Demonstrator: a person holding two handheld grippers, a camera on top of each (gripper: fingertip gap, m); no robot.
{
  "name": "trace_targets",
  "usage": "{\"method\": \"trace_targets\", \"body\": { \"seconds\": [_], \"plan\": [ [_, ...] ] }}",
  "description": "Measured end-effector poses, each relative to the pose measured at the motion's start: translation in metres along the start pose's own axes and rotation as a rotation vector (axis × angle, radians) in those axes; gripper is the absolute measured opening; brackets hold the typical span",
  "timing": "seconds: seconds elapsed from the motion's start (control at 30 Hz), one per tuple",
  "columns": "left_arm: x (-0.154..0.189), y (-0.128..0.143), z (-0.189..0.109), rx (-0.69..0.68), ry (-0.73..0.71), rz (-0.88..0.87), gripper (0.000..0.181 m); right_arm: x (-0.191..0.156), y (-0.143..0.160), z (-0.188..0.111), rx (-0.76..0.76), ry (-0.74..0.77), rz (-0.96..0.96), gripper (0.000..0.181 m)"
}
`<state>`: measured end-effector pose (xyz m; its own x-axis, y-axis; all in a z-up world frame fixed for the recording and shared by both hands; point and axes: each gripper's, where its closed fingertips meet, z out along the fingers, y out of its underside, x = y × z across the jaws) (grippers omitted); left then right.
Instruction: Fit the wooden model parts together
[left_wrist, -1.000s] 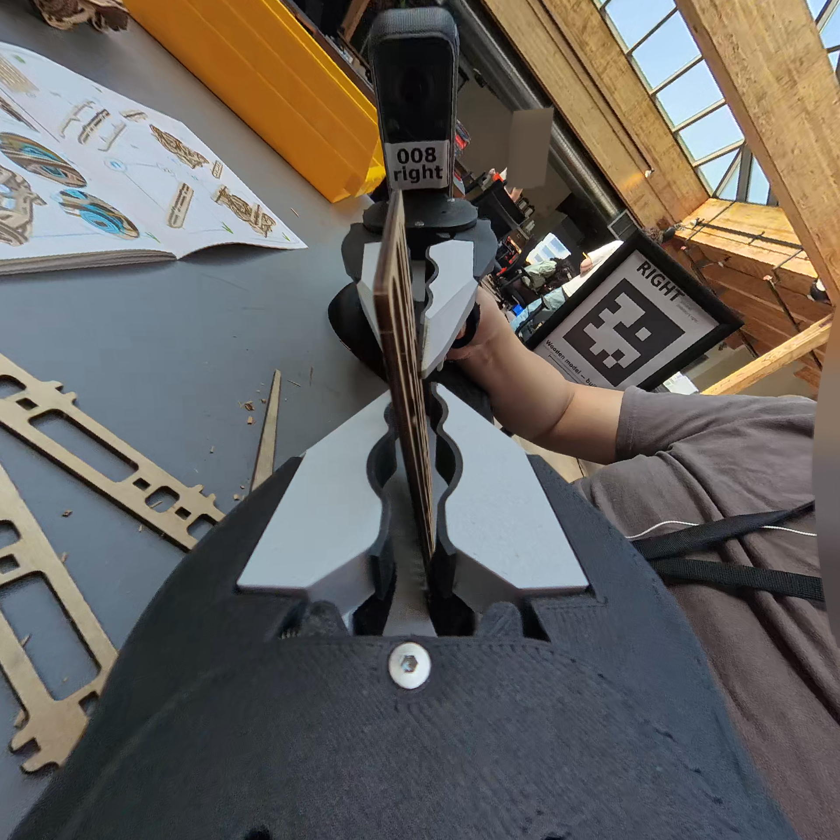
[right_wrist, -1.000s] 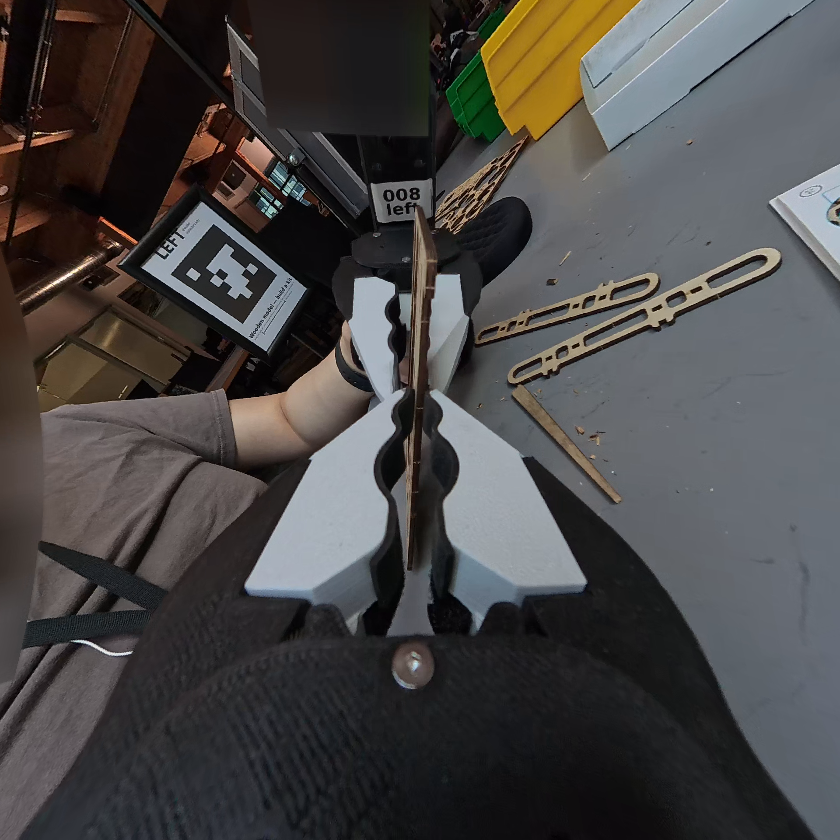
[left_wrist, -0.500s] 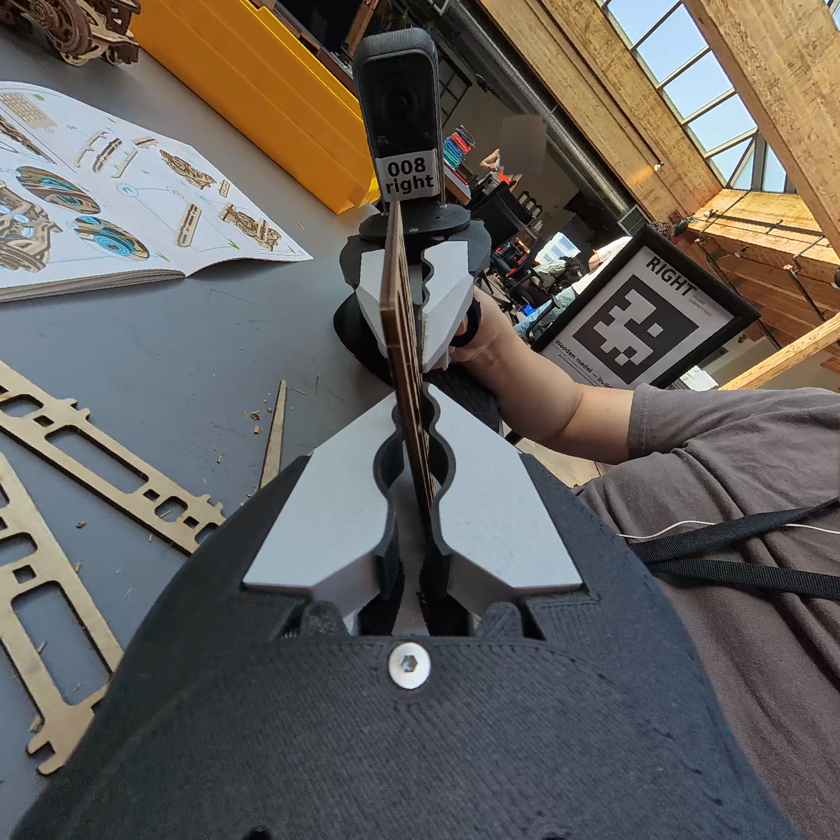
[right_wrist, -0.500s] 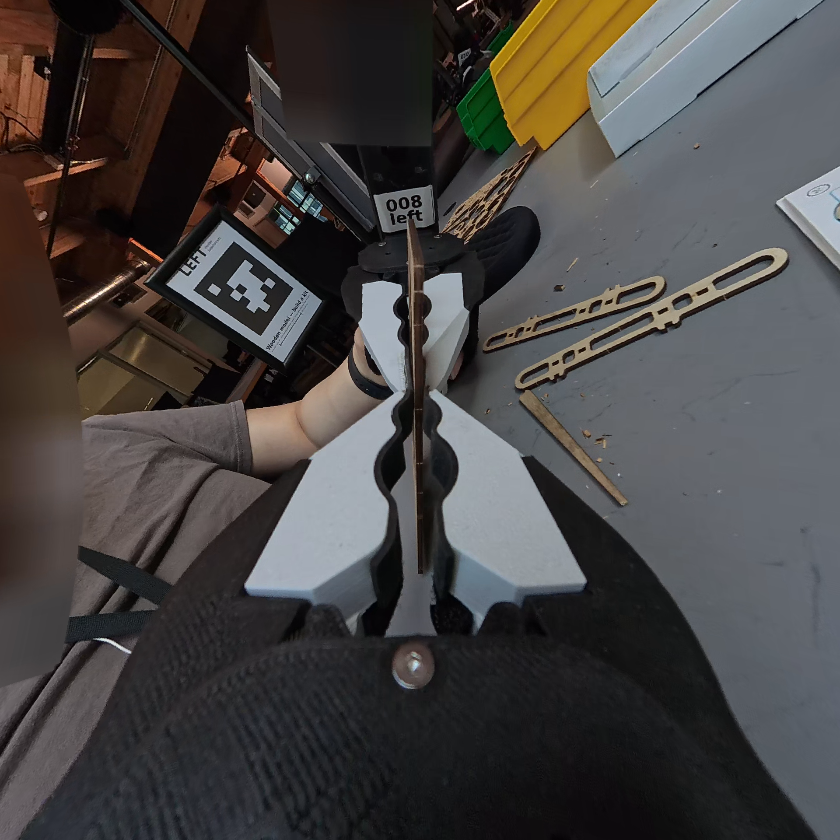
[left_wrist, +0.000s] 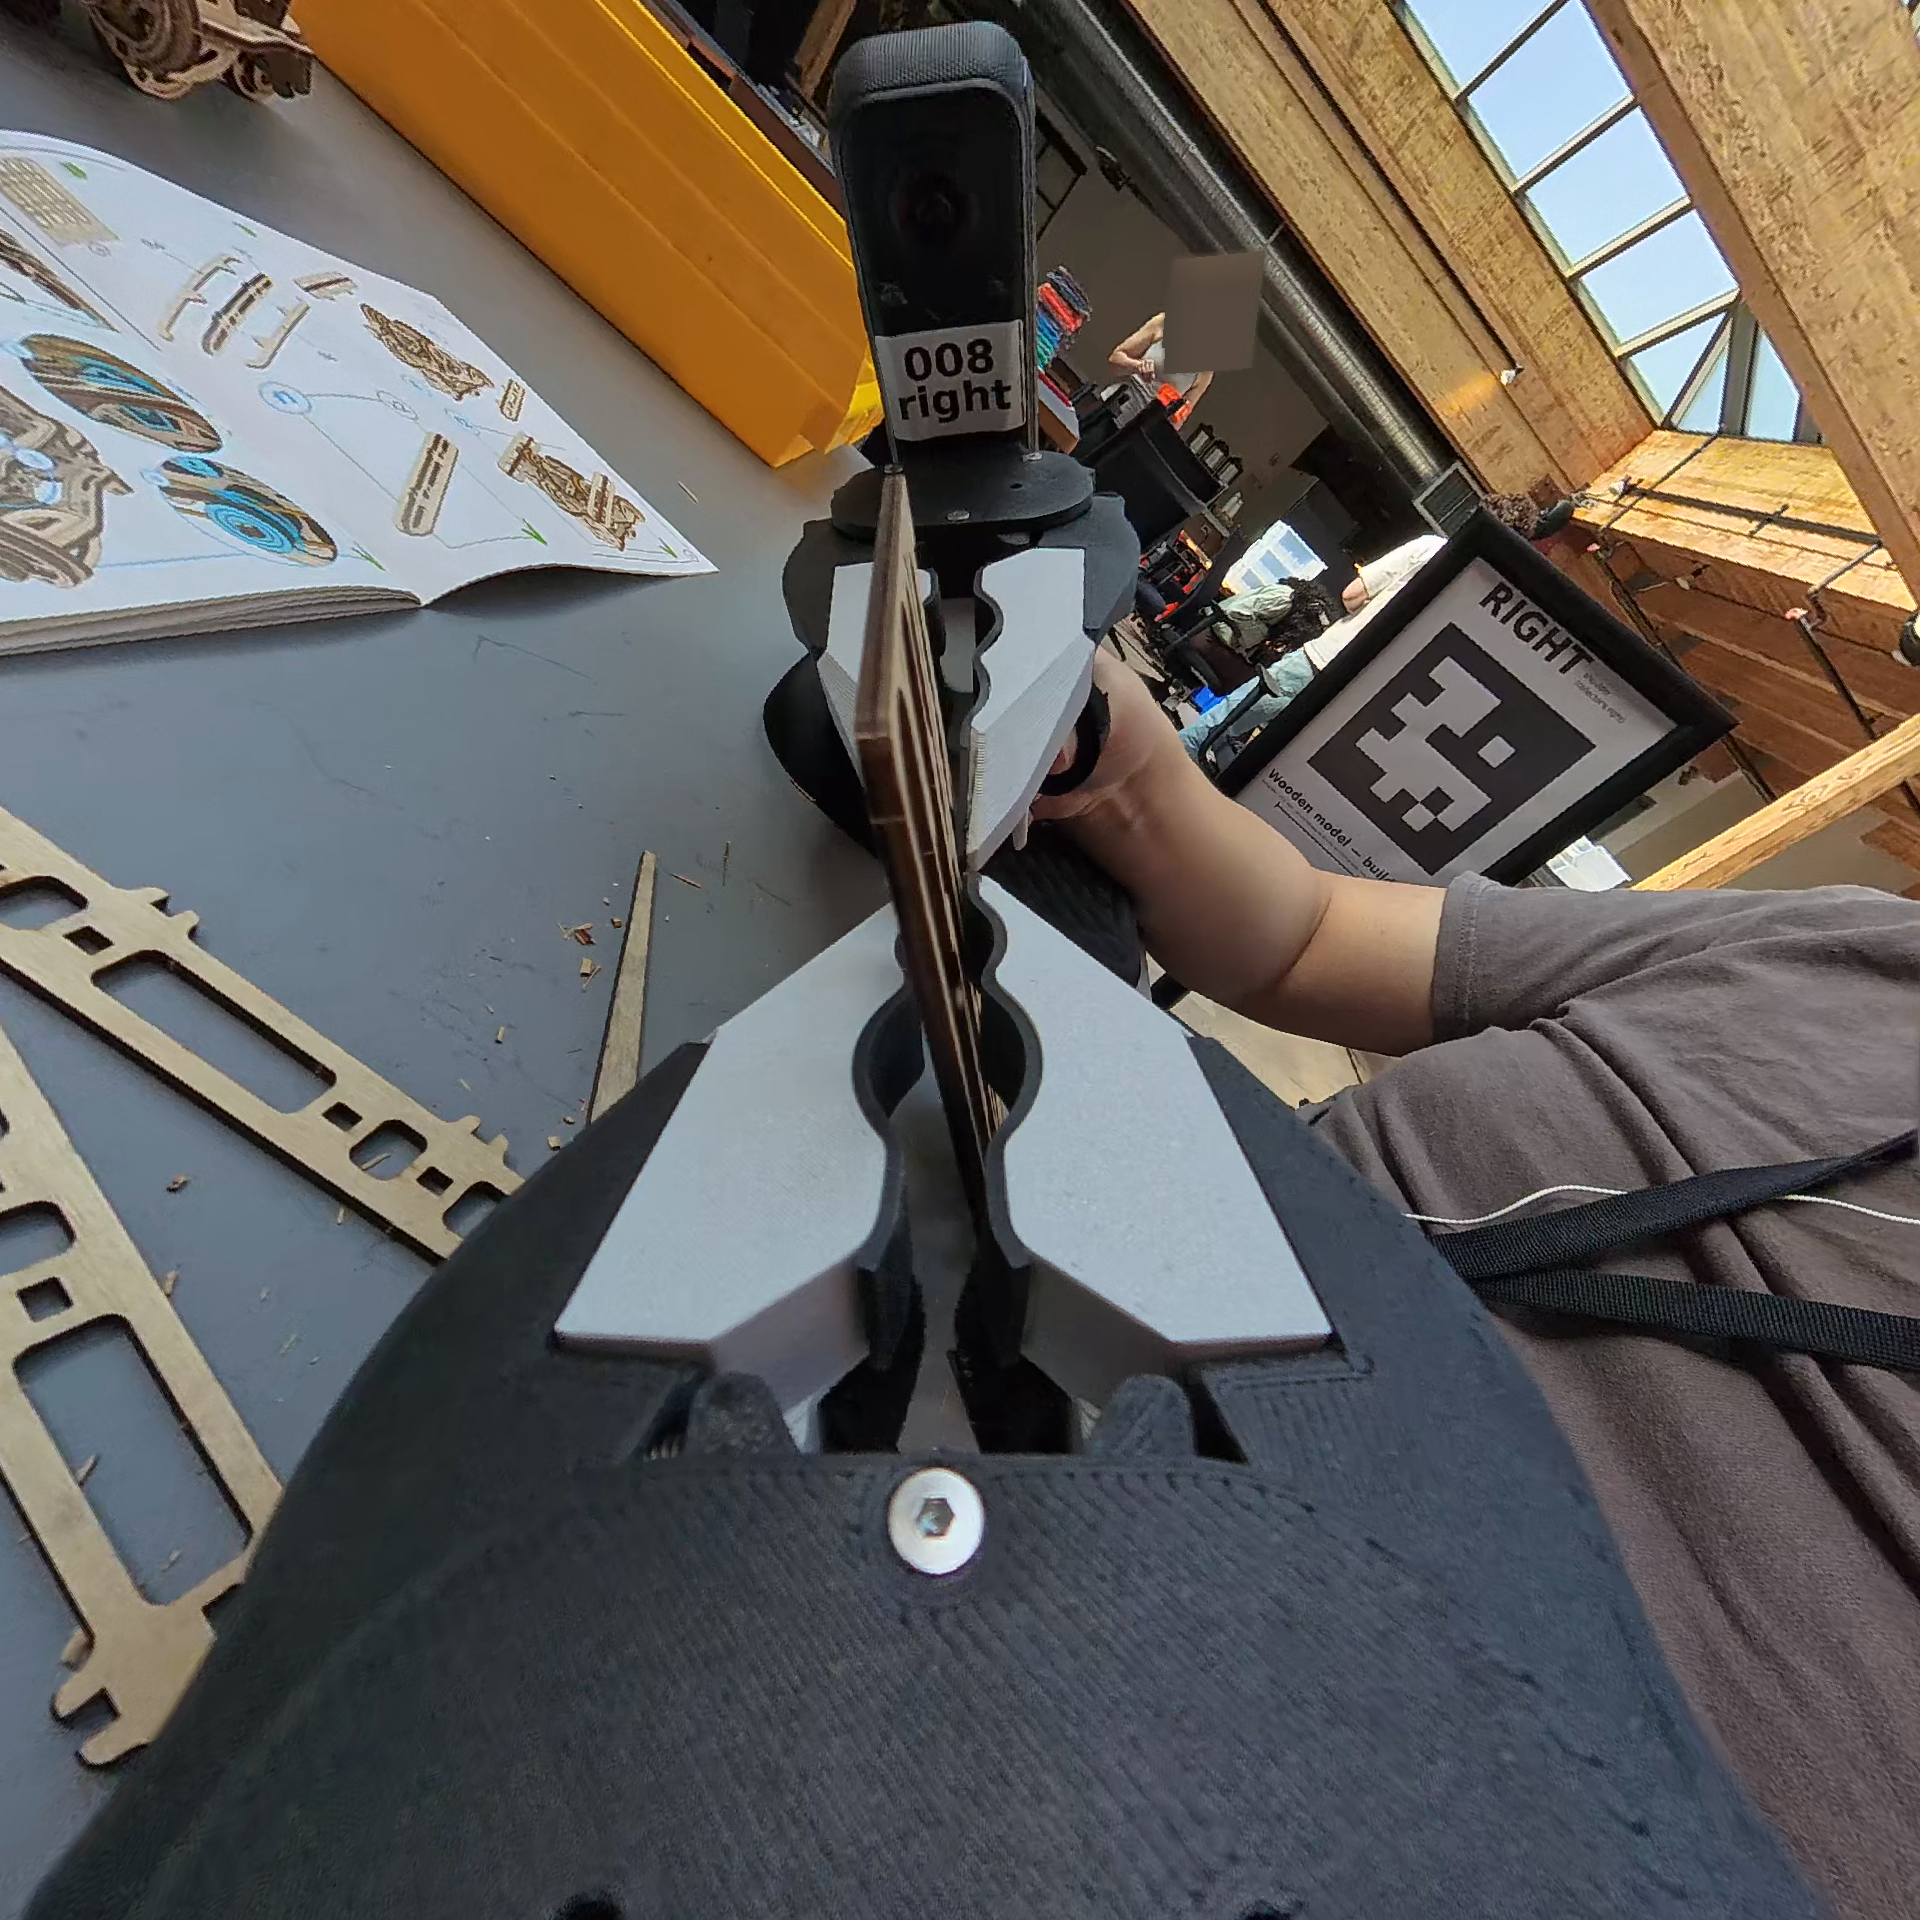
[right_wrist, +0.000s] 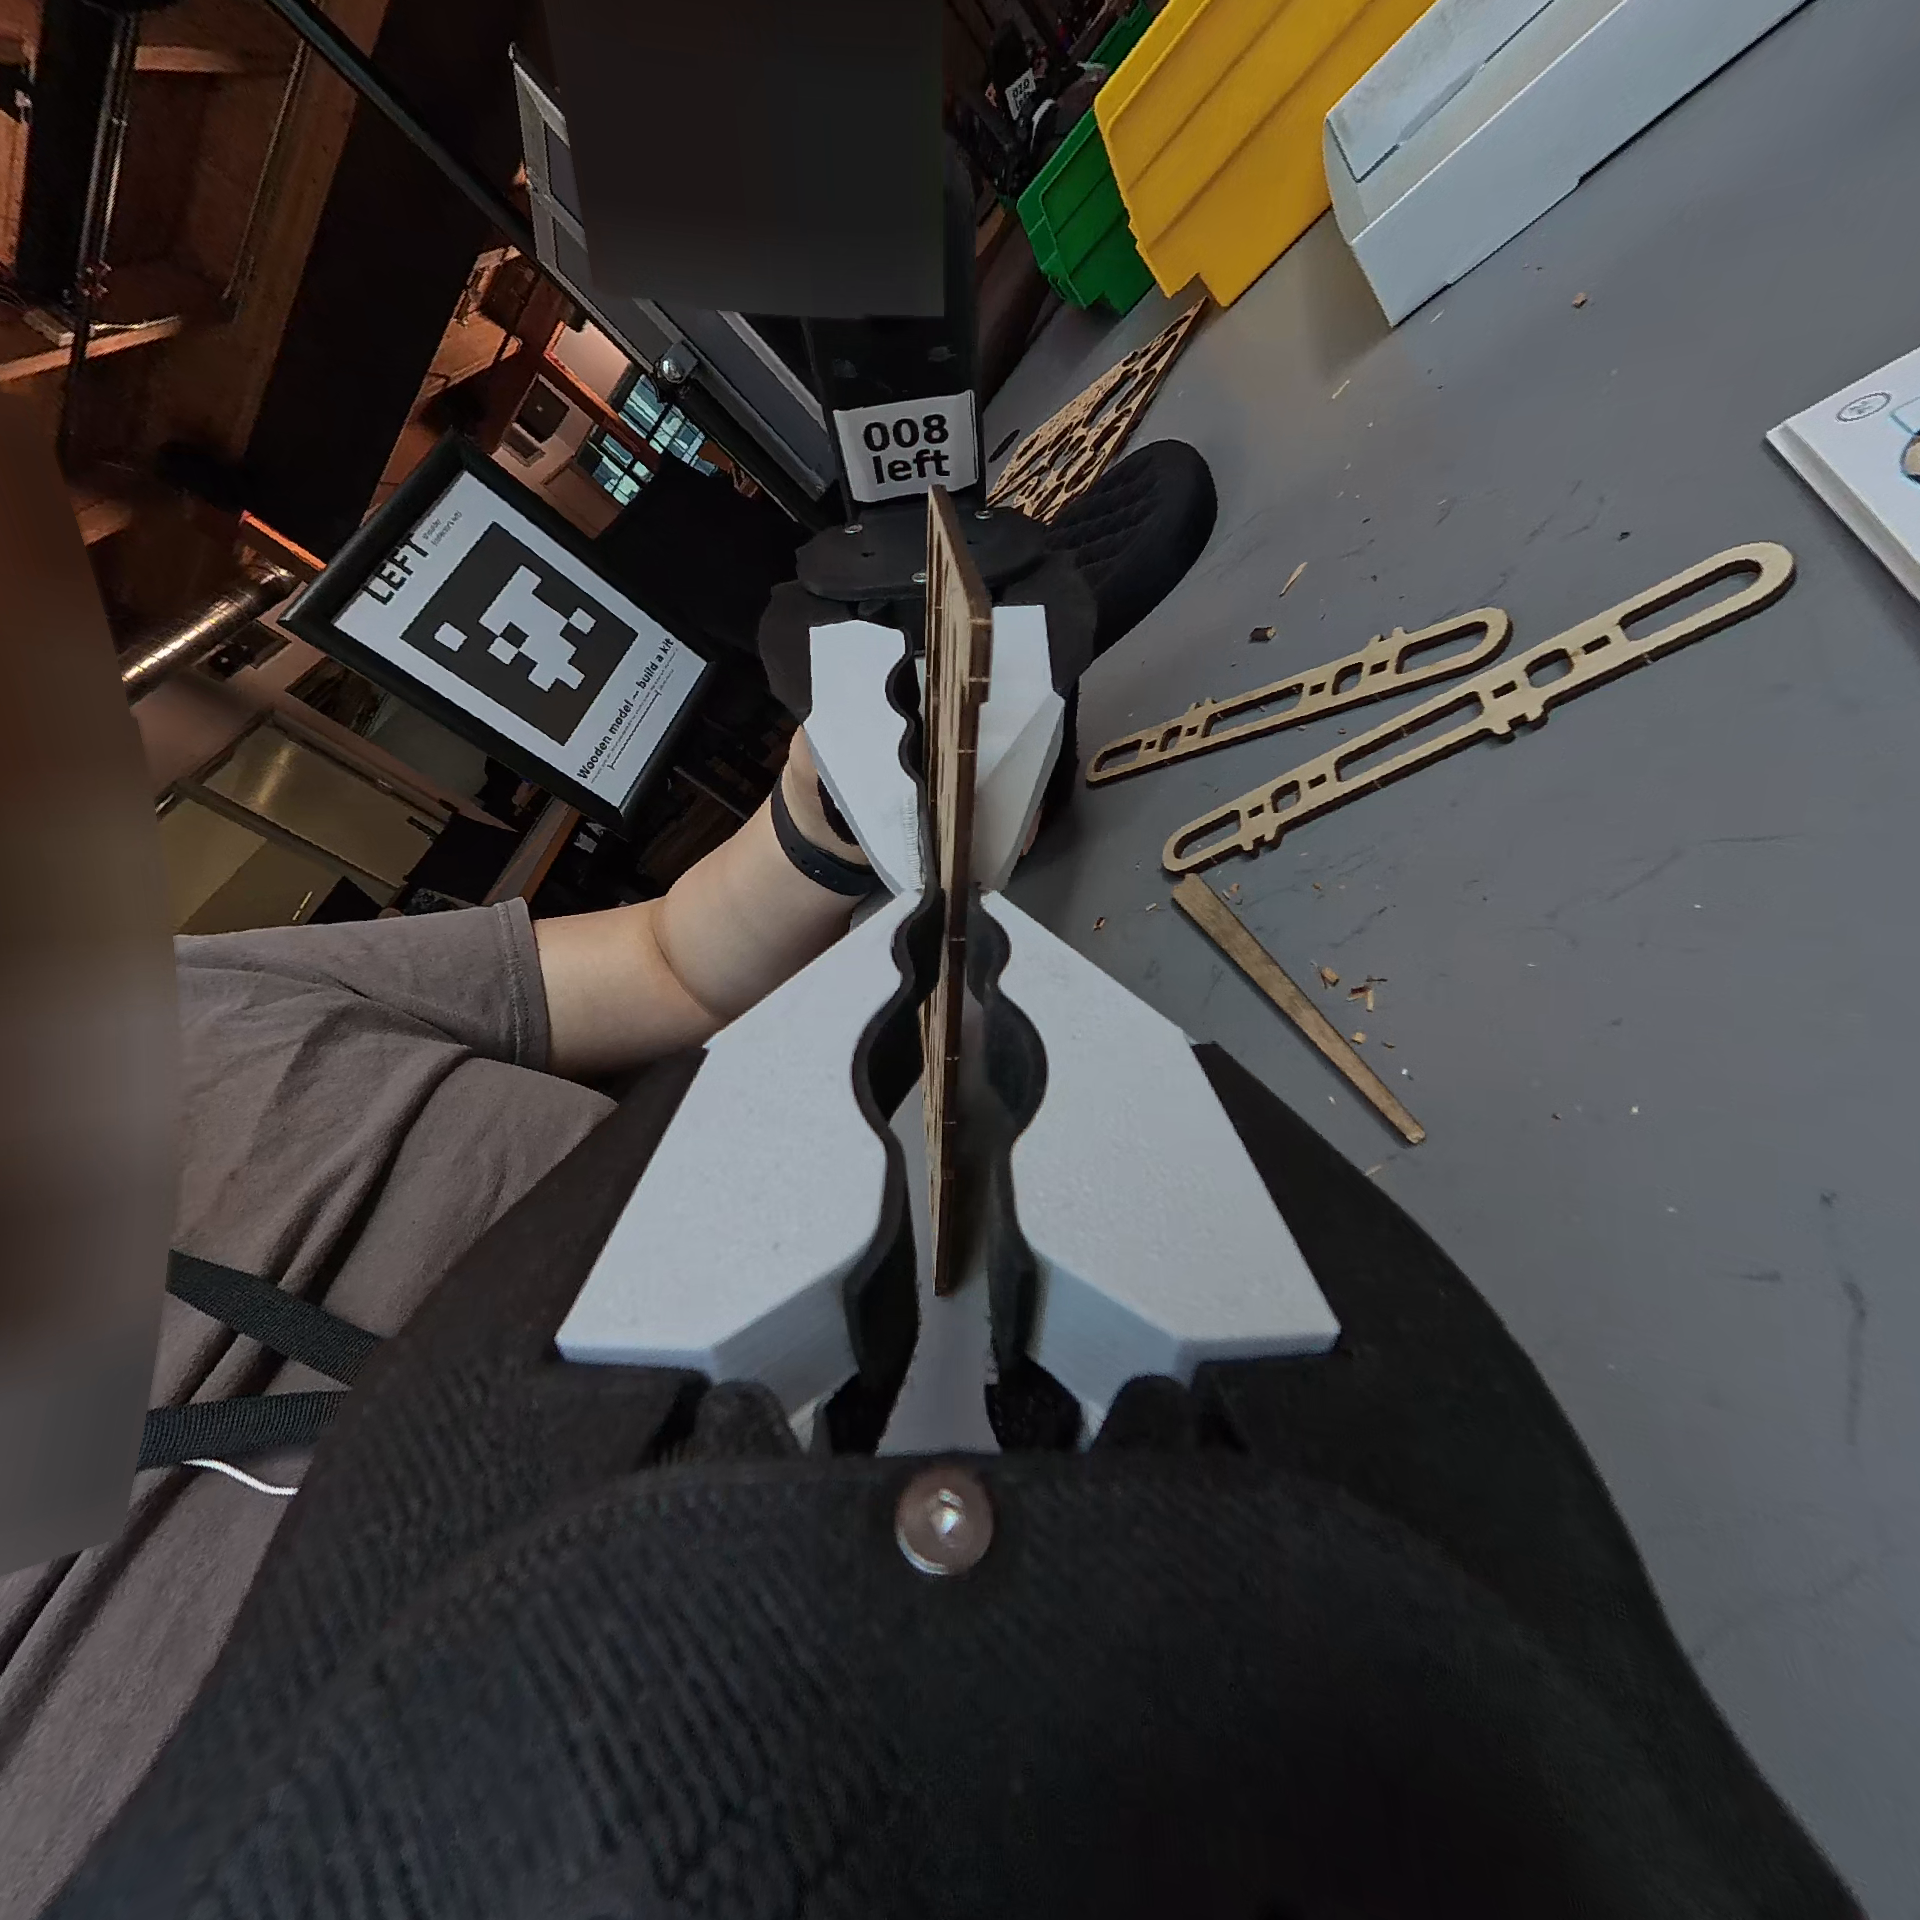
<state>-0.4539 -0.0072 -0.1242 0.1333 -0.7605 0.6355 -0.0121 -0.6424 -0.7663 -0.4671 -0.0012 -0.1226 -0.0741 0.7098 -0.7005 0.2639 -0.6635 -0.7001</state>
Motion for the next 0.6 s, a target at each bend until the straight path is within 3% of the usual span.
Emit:
{"method": "trace_targets", "body": {
  "seconds": [0.6],
  "plan": [
    [0.0016, 0.0023, 0.0006, 0.002, 0.007, -0.025, 0.0, -0.0024, 0.0027, 0.0009, -0.016, -0.021, -0.004, 0.0]
  ]
}}
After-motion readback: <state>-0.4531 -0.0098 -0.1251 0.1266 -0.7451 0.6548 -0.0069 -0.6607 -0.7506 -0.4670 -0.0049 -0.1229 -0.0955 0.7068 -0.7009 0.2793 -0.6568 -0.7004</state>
